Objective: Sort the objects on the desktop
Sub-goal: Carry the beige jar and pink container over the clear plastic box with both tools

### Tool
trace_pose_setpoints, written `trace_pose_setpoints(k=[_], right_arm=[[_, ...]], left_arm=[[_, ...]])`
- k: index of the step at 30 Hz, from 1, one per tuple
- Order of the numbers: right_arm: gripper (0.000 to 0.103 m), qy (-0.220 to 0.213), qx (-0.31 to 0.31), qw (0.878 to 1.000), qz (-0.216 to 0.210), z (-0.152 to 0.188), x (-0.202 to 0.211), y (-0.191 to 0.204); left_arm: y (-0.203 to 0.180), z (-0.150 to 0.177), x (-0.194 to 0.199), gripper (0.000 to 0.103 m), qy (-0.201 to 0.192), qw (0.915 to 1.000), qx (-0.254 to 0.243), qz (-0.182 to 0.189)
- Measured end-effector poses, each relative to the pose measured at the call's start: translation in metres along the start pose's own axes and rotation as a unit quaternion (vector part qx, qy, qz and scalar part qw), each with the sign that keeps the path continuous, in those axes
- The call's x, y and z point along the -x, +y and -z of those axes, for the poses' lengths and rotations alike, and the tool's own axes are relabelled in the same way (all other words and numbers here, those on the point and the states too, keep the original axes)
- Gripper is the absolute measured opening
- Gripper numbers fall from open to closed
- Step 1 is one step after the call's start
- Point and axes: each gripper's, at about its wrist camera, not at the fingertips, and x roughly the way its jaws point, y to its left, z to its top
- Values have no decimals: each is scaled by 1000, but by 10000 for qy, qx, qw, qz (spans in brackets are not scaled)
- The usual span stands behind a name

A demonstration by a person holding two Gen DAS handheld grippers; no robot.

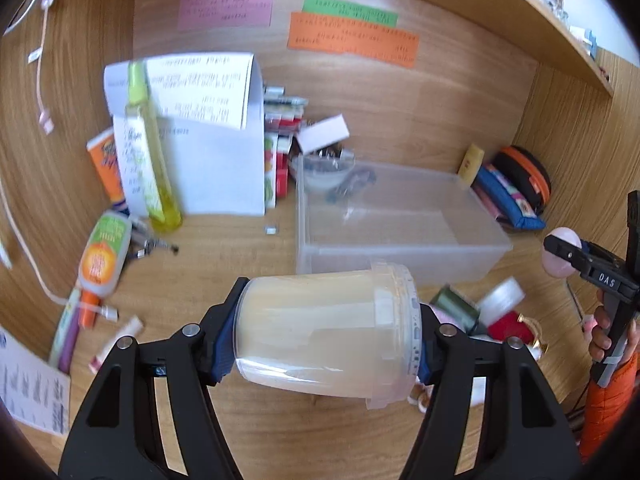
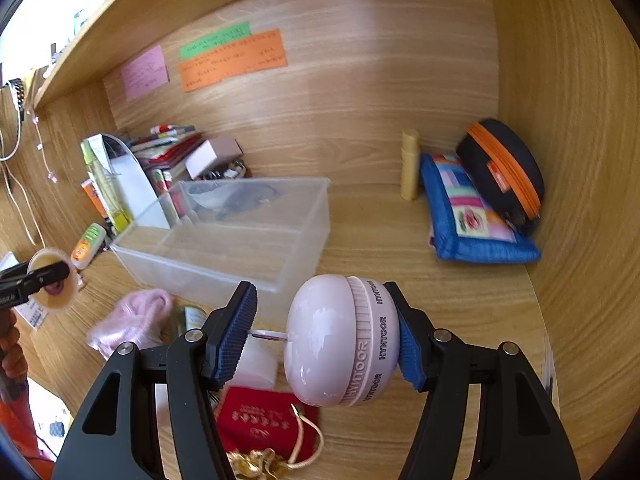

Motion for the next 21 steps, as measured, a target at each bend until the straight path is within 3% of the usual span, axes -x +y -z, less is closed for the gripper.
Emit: trace_pose_setpoints(k=[11,21], right_arm=[[60,-285,107,9992,-270,-41,-9,21],[60,-387,262,9984,-308,-74,-29,41]], left_arm=[[-2,-52,-20,67,-188,9996,-180,77],[-8,-83,-53,67,-116,9994,-261,199]])
